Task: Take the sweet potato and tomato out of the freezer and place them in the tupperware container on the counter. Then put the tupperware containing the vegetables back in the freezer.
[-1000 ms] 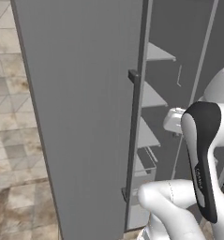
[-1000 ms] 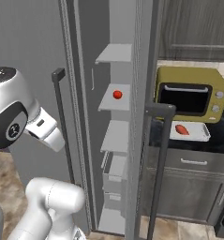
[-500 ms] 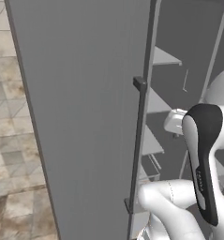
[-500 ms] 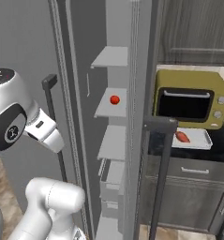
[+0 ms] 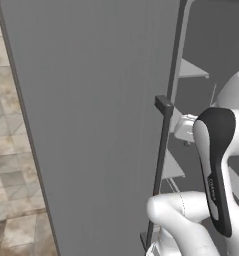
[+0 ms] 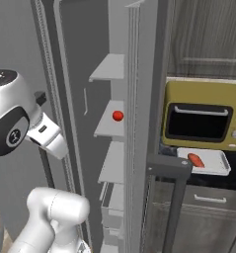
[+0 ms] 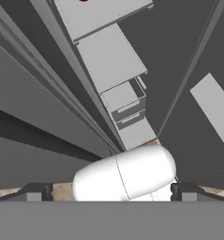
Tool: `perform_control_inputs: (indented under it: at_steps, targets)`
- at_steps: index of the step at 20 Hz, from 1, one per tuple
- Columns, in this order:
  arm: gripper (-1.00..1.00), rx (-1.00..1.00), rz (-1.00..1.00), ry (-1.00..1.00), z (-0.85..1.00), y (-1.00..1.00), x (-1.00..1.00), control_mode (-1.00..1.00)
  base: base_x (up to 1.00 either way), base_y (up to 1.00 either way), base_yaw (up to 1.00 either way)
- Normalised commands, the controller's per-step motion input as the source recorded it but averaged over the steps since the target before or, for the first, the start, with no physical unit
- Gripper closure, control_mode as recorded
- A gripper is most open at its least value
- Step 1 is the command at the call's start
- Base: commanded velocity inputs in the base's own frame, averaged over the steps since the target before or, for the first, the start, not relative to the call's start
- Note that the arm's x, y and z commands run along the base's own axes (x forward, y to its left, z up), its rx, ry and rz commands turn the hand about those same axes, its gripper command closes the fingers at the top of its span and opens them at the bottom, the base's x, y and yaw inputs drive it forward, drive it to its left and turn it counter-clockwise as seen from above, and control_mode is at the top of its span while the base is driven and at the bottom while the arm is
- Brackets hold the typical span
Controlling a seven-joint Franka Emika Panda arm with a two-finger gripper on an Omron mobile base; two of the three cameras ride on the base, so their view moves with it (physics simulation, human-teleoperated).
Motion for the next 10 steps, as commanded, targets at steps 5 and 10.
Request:
perform_control_inputs:
  at_steps: [5,10]
  targets:
    - [-1.0,0.0,0.0,0.0,0.0,0.0,0.0,1.0,0.02,-0.36,0.0]
    - [-1.0,0.0,0.0,0.0,0.0,0.0,0.0,1.0,0.0,-0.4,0.0]
